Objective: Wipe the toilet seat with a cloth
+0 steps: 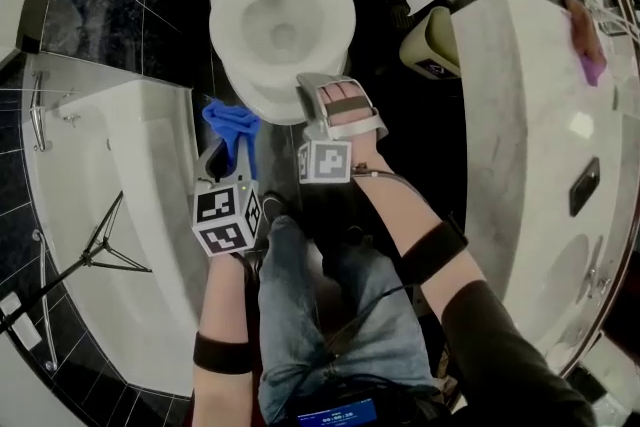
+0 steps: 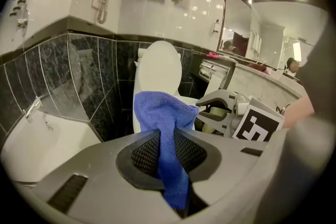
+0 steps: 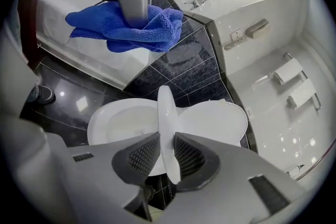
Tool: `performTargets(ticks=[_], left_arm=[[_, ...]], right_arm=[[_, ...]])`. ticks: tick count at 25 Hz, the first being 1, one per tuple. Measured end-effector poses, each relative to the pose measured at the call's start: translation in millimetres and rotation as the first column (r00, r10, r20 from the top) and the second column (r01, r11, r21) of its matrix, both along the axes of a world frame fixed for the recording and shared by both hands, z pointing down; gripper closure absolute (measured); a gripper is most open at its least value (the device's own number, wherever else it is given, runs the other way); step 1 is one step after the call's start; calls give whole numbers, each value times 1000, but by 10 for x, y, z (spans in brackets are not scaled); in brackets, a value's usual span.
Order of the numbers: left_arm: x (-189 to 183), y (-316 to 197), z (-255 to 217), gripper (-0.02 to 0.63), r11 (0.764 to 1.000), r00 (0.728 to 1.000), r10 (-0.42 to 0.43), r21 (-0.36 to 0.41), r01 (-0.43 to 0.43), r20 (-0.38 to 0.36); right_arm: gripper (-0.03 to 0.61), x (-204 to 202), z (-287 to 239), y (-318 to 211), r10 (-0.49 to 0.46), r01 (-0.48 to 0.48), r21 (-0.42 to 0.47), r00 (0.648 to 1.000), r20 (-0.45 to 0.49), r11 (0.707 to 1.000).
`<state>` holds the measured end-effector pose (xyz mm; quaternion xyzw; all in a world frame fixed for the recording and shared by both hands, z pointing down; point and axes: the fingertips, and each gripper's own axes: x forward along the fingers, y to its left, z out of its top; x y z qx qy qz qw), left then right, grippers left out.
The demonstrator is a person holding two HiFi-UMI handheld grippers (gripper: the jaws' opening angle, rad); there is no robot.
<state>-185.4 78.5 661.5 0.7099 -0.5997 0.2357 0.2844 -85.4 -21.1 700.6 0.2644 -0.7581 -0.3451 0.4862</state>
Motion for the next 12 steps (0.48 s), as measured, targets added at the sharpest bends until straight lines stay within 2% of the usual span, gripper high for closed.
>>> performTargets(ticks=[5,12], left_arm=[[94,156,369,546,1000,1000,16,-16,-15,11],[17,229,844,548,1000,1000,0,-13,0,23]], right_arm=[[469,38,464,214,-22,22,5,1000,-14,1000],[463,82,1148,437,-36,34,-30,998,-48,999]])
